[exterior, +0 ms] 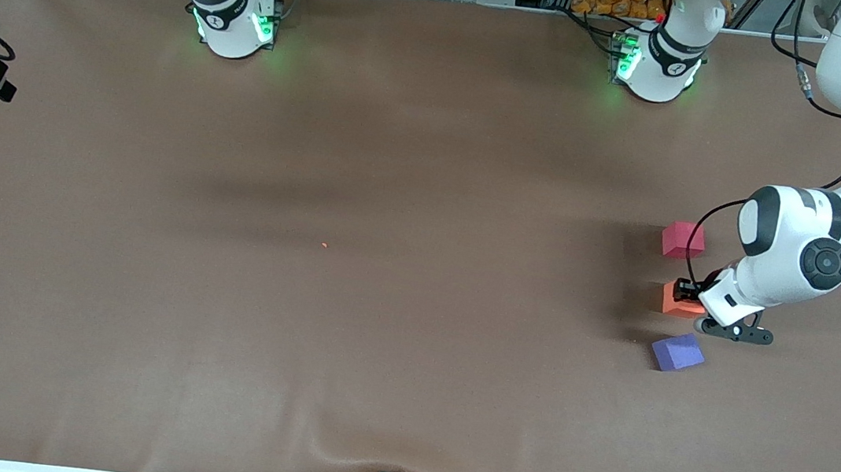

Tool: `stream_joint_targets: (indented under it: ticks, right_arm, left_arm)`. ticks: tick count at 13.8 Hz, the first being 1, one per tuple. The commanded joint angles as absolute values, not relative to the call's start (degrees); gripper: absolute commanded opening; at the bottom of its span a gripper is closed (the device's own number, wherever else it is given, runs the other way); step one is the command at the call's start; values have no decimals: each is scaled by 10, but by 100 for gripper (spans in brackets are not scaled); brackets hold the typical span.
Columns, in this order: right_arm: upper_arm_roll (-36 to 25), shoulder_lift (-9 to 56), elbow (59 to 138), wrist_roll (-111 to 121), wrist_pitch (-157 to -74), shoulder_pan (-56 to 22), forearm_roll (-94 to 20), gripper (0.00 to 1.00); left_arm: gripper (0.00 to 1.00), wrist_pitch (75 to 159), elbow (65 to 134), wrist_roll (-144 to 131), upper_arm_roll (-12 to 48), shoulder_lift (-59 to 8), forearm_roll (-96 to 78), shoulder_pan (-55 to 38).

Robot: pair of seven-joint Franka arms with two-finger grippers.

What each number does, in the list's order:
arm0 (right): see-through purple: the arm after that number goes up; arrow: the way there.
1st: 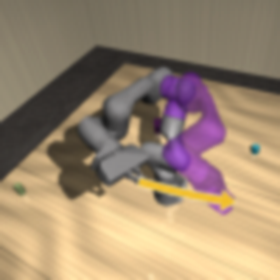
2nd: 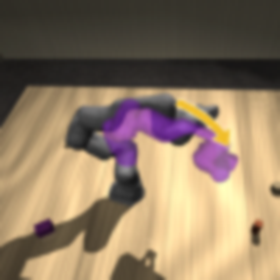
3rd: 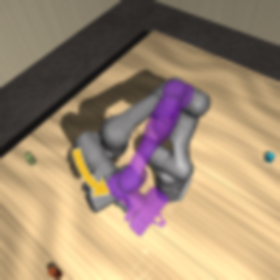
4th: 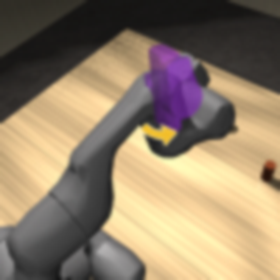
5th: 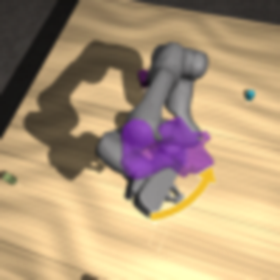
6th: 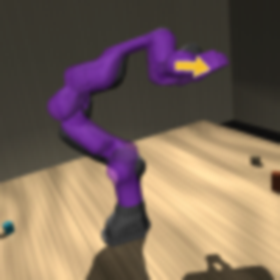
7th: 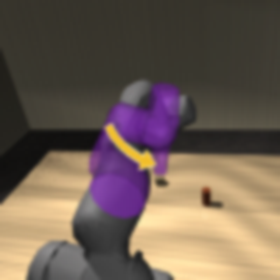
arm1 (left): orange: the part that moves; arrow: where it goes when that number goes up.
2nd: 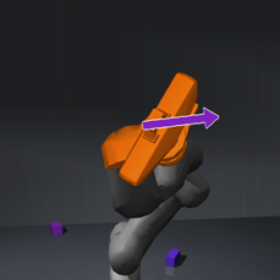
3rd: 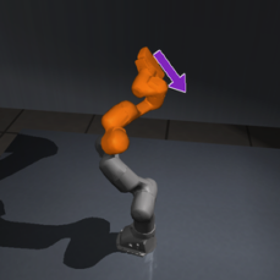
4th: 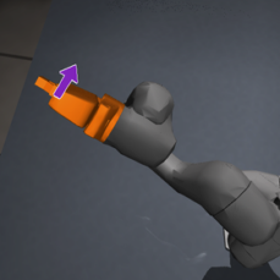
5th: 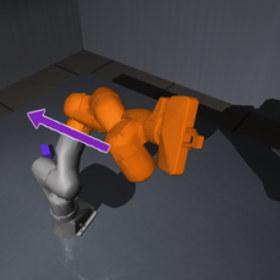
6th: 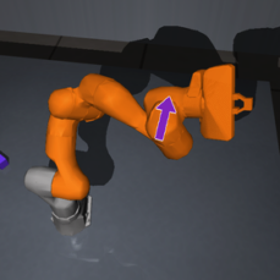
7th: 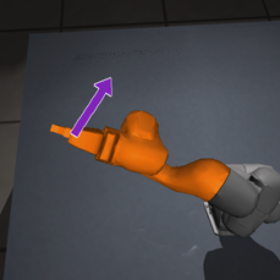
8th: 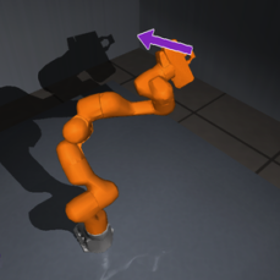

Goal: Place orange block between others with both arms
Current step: 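Carry the orange cube between the pink and blue cubes, lower it, then open the left gripper to release the orange cube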

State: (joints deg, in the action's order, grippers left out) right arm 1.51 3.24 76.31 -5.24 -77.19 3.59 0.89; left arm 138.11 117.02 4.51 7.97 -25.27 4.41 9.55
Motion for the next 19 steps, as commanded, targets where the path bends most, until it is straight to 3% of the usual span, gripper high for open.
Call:
stream_joint_targets:
  ticks: [1,5,11,19]
  right_arm:
    - [18,38,748,-62,-761,35,11,100]
    - [18,38,748,-62,-761,35,11,100]
    - [18,38,748,-62,-761,35,11,100]
    - [18,38,748,-62,-761,32,11,100]
  left_arm:
    - [100,1391,1171,47,86,-252,37,102]
    - [100,1380,1170,47,87,-214,37,102]
    - [100,1290,1144,36,96,-105,37,100]
    - [100,1047,969,-19,120,-40,32,97]
